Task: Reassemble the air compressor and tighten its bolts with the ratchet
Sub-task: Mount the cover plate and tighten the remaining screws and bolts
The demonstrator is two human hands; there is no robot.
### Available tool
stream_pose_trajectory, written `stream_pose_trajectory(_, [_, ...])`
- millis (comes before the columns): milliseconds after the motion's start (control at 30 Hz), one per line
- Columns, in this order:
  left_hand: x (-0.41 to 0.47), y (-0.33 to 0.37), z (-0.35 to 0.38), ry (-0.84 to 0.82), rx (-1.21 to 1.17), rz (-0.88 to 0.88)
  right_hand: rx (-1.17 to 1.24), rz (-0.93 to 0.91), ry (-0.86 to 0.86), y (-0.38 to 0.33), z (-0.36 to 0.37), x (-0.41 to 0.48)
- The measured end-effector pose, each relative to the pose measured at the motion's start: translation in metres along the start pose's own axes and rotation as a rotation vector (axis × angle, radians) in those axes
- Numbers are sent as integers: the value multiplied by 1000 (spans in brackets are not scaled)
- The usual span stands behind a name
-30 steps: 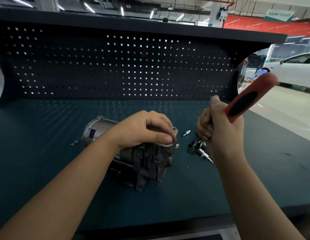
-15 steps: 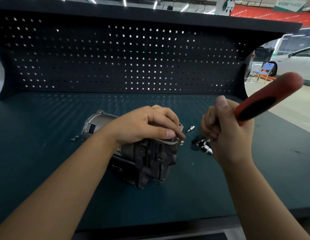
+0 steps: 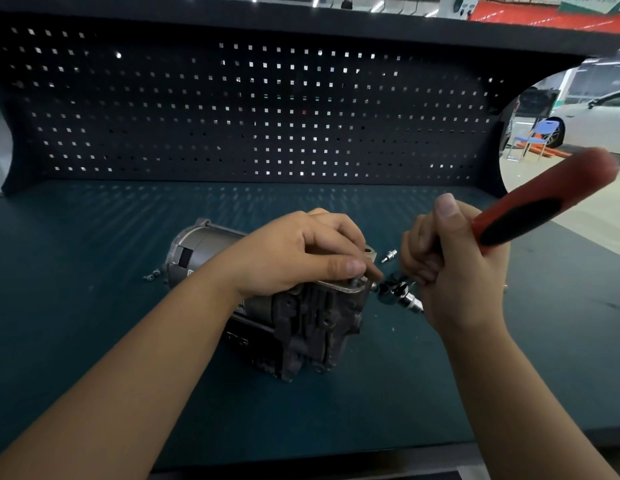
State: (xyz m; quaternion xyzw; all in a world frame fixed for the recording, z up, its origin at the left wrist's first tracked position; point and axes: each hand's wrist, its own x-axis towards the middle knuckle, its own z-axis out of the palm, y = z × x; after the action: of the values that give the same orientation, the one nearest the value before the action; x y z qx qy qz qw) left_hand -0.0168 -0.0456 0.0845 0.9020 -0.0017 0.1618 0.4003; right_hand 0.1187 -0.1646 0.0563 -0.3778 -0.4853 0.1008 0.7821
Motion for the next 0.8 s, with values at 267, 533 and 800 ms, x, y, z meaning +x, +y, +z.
stream_pose_trajectory(267, [1,-1,-1,50,-97,30,-19,21,-45,1,1,-1])
stream_pose_trajectory(533, [1,-1,-1,41,-160,21,-242,28,-115,4,-5,-5])
stream_pose_trajectory(800, [-3,-2,-7,27,-135,-18,-450,23,-359,0,-2,-15])
